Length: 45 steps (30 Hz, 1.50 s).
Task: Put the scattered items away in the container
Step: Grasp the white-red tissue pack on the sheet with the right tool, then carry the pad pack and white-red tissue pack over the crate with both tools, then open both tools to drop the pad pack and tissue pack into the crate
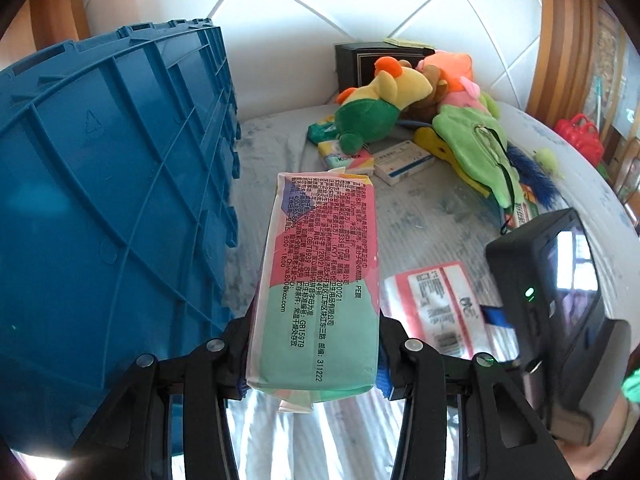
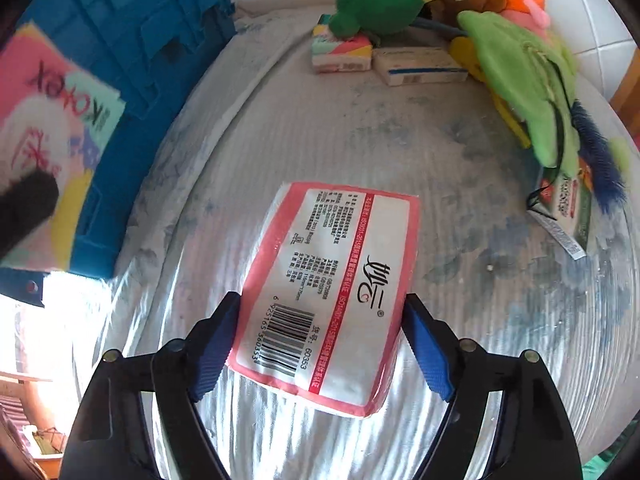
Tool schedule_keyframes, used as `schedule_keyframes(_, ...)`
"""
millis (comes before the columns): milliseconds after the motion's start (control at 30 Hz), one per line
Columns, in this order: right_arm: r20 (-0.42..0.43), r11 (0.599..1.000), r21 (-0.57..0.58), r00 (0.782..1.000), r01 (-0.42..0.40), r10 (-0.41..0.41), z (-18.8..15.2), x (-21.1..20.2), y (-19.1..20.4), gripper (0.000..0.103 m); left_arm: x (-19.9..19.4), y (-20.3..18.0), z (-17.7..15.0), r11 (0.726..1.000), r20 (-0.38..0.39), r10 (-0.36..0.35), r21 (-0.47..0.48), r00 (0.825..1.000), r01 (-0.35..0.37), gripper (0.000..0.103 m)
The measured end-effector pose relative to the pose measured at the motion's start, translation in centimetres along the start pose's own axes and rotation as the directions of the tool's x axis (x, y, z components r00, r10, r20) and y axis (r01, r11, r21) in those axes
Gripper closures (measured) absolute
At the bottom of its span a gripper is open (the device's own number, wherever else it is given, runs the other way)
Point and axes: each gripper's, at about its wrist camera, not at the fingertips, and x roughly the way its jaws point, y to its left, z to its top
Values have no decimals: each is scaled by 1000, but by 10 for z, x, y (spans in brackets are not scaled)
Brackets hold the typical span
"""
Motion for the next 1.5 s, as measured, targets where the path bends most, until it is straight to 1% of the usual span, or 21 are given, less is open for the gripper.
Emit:
schedule_keyframes(67, 92, 1000, -2, 996, 14, -14, 8, -33, -7, 26, -13, -2, 5, 1000, 38, -4, 0, 999, 4, 59)
schedule_keyframes(100, 148, 1000, -9, 989, 22, -20, 14, -53, -9, 26, -23, -3, 10, 1000, 66, -1, -3, 998, 1, 59)
schedule_keyframes(167, 256, 999, -25, 966, 36, -28, 25, -94, -11, 26, -42, -4, 19, 1000, 123, 6, -8, 992, -5, 59)
schedule_keyframes(267, 406, 997, -74, 914, 36, -2, 42, -155, -1, 26, -78, 7, 34, 999, 216, 43, -33, 975, -36, 59)
schedule_keyframes(367, 523, 989, -137, 852, 51, 29, 57, -206, 16, 26, -113, 18, 49, 996, 307, 82, -62, 948, -66, 59)
schedule_keyframes(467, 594, 979, -198, 801, 55, 75, 73, -240, 38, 26, -149, 30, 65, 991, 394, 123, -93, 911, -93, 59)
schedule_keyframes(567, 641, 963, -264, 755, 53, 134, 85, -265, 64, 26, -185, 41, 80, 985, 475, 164, -127, 864, -117, 59)
schedule_keyframes(667, 669, 941, -334, 716, 53, 197, 95, -278, 96, 26, -184, 68, 78, 972, 452, 219, -176, 865, -154, 59)
schedule_keyframes(733, 678, 923, -380, 696, 54, 238, 101, -282, 118, 26, -182, 86, 75, 962, 432, 255, -208, 865, -179, 59)
schedule_keyframes(867, 661, 887, -460, 681, 39, 314, 115, -276, 164, 26, -179, 122, 71, 935, 389, 325, -270, 862, -231, 59)
schedule_keyframes(1000, 636, 855, -519, 679, 23, 368, 129, -262, 204, 26, -175, 159, 66, 902, 341, 391, -328, 855, -282, 58)
schedule_keyframes(1033, 629, 849, -528, 682, 22, 373, 135, -257, 212, 24, -171, 167, 66, 897, 329, 397, -335, 857, -288, 55)
schedule_keyframes(1067, 619, 842, -539, 690, 26, 376, 141, -251, 221, 20, -167, 176, 65, 893, 316, 402, -340, 859, -293, 37)
schedule_keyframes(1100, 609, 834, -550, 697, 29, 378, 147, -244, 229, 18, -163, 183, 64, 885, 303, 416, -353, 857, -305, 21)
schedule_keyframes(1133, 614, 832, -552, 698, 46, 369, 152, -239, 236, 17, -160, 191, 62, 875, 291, 431, -365, 854, -317, 1)
schedule_keyframes(1167, 629, 836, -544, 694, 72, 350, 154, -236, 241, 15, -158, 197, 60, 865, 289, 448, -380, 846, -328, 1)
schedule_keyframes(1200, 645, 840, -534, 689, 97, 331, 155, -235, 246, 14, -157, 201, 56, 862, 284, 448, -387, 848, -326, 1)
schedule_keyframes(1233, 652, 846, -524, 685, 100, 323, 157, -234, 246, 10, -156, 206, 53, 861, 279, 446, -393, 850, -323, 1)
schedule_keyframes(1267, 653, 852, -516, 684, 88, 325, 158, -234, 244, 7, -155, 210, 50, 859, 274, 444, -402, 853, -318, 1)
schedule_keyframes(1367, 656, 870, -490, 681, 56, 325, 161, -235, 236, 7, -154, 215, 46, 856, 261, 441, -410, 859, -315, 1)
schedule_keyframes(1500, 657, 890, -455, 686, 31, 312, 158, -238, 213, 7, -151, 213, 43, 860, 257, 424, -415, 868, -297, 1)
